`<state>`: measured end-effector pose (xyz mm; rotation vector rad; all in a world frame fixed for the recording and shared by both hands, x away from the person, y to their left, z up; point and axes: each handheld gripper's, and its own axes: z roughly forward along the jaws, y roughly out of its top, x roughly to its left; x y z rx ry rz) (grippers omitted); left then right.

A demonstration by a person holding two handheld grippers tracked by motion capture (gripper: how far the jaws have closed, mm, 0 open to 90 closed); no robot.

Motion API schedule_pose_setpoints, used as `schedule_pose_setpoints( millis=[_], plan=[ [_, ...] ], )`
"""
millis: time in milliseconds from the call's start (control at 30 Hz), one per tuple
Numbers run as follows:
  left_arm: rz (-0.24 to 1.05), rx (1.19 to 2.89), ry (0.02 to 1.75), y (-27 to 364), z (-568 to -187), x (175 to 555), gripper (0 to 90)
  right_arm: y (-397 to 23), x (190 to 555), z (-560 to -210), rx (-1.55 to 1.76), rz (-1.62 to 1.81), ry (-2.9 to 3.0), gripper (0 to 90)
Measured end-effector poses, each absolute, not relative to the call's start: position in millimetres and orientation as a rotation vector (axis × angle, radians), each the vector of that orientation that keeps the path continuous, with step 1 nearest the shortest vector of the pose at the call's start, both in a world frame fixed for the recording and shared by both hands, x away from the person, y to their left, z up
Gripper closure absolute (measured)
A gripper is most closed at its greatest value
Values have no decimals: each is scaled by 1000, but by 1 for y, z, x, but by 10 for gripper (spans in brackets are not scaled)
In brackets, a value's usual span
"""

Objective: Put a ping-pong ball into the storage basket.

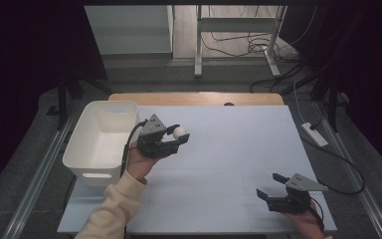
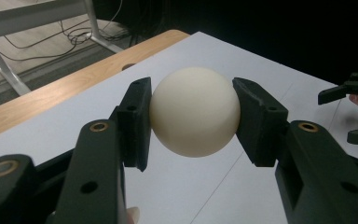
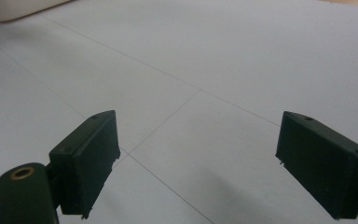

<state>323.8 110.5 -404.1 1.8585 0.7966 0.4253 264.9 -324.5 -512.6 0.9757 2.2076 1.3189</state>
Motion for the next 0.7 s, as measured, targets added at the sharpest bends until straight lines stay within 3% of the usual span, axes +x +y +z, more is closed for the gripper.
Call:
schedule_pose_setpoints(
  millis=[700],
  plan=[
    [466, 1836, 821, 128, -393, 321, 507, -324, 265, -512, 975, 1326, 2208, 132]
  ],
)
